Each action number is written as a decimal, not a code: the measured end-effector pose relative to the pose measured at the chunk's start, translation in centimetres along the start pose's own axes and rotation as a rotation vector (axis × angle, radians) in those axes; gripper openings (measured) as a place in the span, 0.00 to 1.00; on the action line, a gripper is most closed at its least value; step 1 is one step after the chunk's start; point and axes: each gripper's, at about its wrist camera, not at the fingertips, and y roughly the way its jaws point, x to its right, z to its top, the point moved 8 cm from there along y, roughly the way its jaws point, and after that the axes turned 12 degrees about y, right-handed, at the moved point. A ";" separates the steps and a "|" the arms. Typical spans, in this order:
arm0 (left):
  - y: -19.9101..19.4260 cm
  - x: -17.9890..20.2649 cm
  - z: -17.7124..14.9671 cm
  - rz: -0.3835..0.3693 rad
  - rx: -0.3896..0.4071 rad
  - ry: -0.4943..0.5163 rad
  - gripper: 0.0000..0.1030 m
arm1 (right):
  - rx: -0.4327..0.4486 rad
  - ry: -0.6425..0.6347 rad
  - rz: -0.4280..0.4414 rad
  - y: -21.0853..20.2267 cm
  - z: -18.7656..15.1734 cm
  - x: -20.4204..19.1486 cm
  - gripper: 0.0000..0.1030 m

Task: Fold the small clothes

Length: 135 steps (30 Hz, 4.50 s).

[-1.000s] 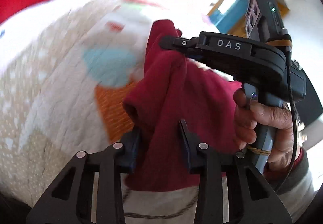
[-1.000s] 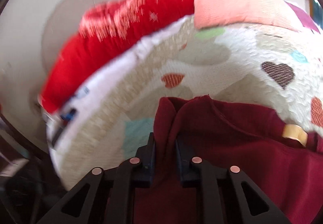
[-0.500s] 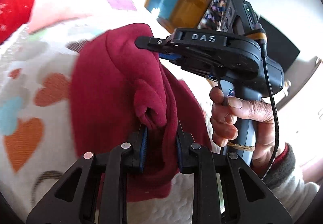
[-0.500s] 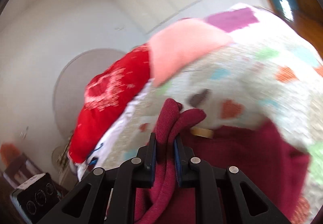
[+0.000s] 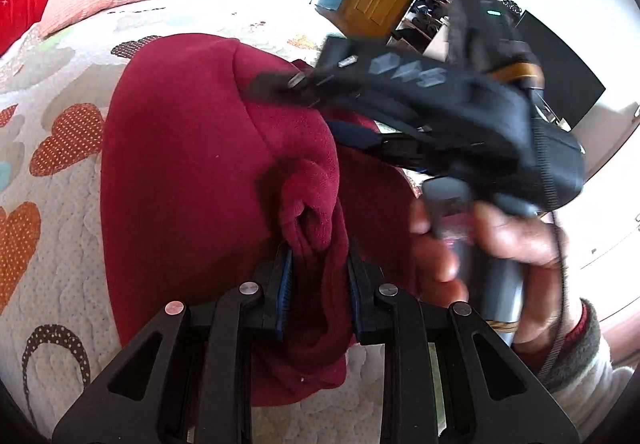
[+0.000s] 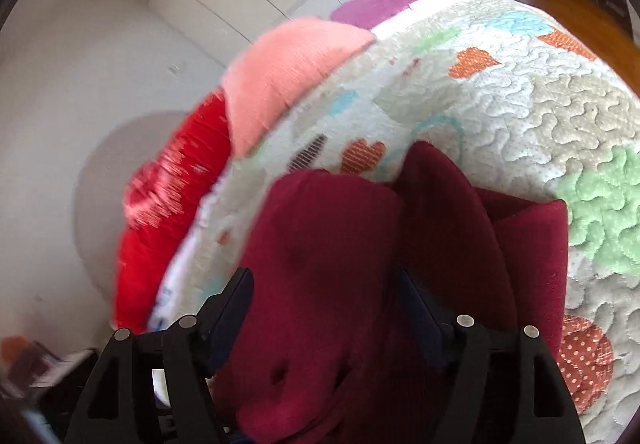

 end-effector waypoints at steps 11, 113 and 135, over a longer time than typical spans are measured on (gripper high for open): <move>-0.9 3.3 2.4 -0.029 0.054 0.055 0.23 | 0.093 -0.314 -0.114 -2.7 0.8 -2.9 0.19; 0.5 -8.2 -0.9 0.035 0.017 -0.290 0.77 | 0.078 -0.048 -0.130 -6.4 -2.4 7.9 0.80; -7.2 -11.5 -1.3 0.169 0.065 -0.195 0.57 | 0.007 -0.195 0.039 -1.0 -4.2 -4.3 0.44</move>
